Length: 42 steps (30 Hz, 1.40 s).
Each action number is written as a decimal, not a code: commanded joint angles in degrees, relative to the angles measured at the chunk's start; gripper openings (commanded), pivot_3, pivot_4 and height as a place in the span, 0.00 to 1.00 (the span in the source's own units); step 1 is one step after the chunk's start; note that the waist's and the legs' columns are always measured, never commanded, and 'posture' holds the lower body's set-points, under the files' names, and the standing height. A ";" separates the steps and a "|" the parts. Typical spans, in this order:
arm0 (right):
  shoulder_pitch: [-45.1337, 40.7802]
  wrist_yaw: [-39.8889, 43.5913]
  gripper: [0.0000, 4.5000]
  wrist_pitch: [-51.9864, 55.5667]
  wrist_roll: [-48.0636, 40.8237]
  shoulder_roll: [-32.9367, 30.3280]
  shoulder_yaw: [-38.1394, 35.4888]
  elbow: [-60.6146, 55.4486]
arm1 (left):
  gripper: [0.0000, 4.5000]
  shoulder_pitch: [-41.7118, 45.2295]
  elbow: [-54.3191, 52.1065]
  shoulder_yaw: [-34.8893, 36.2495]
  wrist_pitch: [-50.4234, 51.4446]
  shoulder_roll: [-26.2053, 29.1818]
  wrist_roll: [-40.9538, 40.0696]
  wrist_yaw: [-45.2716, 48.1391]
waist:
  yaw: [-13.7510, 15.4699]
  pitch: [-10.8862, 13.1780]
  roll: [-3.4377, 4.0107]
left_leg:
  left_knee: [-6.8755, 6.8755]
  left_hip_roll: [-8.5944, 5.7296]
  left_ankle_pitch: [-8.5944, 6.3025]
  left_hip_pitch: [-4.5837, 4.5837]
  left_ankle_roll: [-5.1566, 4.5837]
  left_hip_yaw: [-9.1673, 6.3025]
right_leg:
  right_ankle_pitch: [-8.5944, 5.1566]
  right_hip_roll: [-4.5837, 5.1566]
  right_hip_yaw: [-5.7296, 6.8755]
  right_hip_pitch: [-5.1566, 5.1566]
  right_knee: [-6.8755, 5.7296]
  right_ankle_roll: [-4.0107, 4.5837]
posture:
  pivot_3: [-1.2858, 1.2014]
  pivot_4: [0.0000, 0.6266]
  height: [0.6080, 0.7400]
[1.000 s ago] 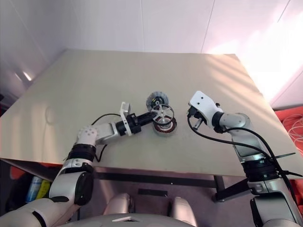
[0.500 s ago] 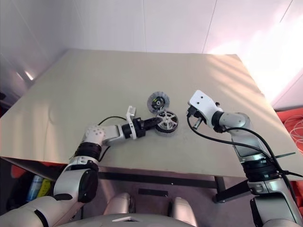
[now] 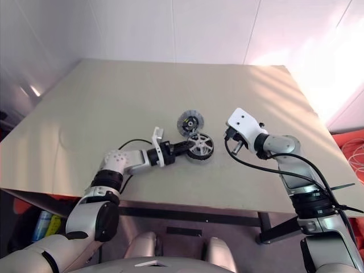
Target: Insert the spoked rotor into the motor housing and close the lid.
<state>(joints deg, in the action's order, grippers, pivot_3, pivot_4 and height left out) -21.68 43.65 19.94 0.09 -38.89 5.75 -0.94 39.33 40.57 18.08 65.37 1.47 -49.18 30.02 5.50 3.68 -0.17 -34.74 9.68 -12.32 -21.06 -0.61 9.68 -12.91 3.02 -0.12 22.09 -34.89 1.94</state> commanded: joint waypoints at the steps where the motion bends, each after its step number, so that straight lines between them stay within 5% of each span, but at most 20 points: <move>1: -1.44 -0.39 0.02 -0.93 -0.36 -0.27 -1.53 -1.18 | 0.10 0.74 -1.12 0.44 -0.31 -0.06 0.39 0.85 | 0.00 0.00 0.00 | 0.00 0.00 0.00 0.00 0.00 0.00 | 0.00 0.00 0.00 0.00 0.00 0.00 | 0.52 0.00 1.00; 6: -1.90 -0.63 0.02 -1.34 -0.12 -0.05 -1.27 -0.68 | 0.10 0.39 -1.75 -0.37 0.32 0.08 1.36 1.62 | -0.01 0.00 0.00 | 0.00 0.00 0.00 0.00 -0.01 0.00 | 0.00 0.00 0.00 0.00 0.00 0.00 | 0.52 0.00 1.00; 7: -1.85 -0.64 0.02 -1.38 -0.13 -0.07 -1.28 -0.74 | 0.26 0.33 -1.90 -0.40 0.55 0.03 1.48 1.66 | 0.00 0.00 0.00 | 0.00 0.00 0.00 0.00 -0.01 0.00 | 0.00 0.00 0.00 0.00 0.01 0.00 | 0.52 0.00 1.00; 10: -1.83 -0.69 0.02 -1.49 -0.12 -0.04 -1.30 -0.76 | 0.44 0.33 -1.87 -0.24 1.55 -0.03 1.67 1.42 | 0.01 0.00 0.00 | 0.00 -0.01 0.00 0.01 -0.01 0.00 | 0.00 0.02 0.00 -0.02 0.01 0.00 | 0.52 0.00 1.00; 30: -2.47 -0.51 0.02 -2.21 0.14 0.80 -0.69 0.19 | 0.44 -3.76 -11.12 4.76 5.22 3.33 -1.17 -0.82 | -0.14 0.01 0.04 | 0.01 0.00 -0.02 0.07 -0.05 0.00 | 0.00 0.05 0.02 -0.06 0.04 0.00 | 0.52 0.00 1.00; 42: -3.49 0.30 0.02 1.85 -4.71 6.46 0.30 -6.20 | 0.44 -9.36 -32.11 1.09 -5.78 10.97 4.25 -0.35 | -0.22 0.03 0.06 | 0.07 0.05 -0.02 -0.04 -0.04 0.00 | 0.00 0.03 0.04 0.06 0.08 0.00 | 0.52 0.00 1.00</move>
<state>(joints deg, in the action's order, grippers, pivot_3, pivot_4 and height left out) -24.01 43.87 20.85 -2.98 -33.11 5.95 -4.02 30.01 13.76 20.69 63.43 10.86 -46.92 28.64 5.28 3.71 -0.11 -34.66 9.73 -12.34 -21.10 -0.65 9.67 -12.91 3.05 -0.08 22.15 -34.81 1.94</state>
